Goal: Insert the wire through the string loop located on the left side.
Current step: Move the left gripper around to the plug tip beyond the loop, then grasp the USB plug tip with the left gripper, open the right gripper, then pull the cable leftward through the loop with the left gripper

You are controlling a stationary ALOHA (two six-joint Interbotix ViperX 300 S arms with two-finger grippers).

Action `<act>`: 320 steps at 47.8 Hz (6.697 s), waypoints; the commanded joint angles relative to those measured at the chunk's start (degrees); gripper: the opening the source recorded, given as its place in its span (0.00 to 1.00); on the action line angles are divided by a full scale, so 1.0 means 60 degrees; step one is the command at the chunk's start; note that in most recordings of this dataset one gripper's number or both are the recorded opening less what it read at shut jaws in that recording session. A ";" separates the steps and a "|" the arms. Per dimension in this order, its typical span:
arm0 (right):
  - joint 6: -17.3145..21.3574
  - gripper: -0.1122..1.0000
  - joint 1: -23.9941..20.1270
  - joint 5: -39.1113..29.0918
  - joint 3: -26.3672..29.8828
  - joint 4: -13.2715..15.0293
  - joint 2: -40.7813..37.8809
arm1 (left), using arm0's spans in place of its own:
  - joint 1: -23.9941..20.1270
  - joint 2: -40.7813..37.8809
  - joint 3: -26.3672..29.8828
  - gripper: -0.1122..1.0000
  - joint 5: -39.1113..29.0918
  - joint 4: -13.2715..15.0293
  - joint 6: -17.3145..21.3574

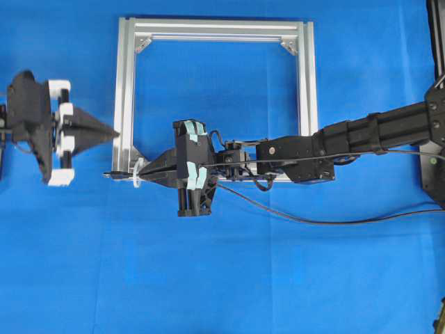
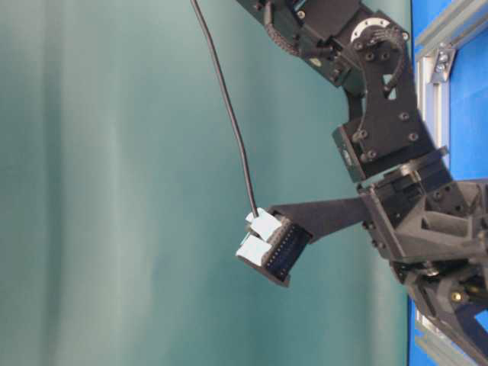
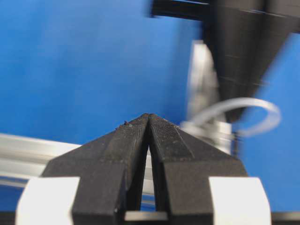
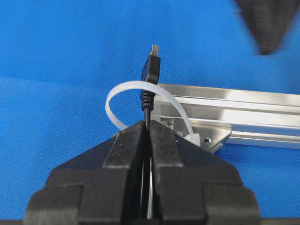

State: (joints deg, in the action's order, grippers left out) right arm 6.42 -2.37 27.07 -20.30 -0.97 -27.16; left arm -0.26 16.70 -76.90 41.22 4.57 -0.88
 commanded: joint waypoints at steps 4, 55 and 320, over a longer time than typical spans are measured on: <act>0.0000 0.10 0.0029 0.0029 0.0176 0.0015 0.0220 | 0.0923 0.0088 0.0161 0.10 0.0029 -0.0015 0.0000; 0.0015 0.10 0.0029 0.0015 0.0176 0.0000 0.0220 | 0.1494 0.0103 0.0454 0.92 -0.0806 -0.0029 0.0044; 0.0044 0.97 0.0015 -0.0454 0.0161 -0.0190 0.0366 | 0.1113 0.9023 0.0835 0.17 -0.9492 -0.0117 0.0190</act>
State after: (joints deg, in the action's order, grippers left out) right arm 6.77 -2.37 23.64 -20.30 -2.02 -27.07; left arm 6.33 71.46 -72.42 -15.91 4.04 0.35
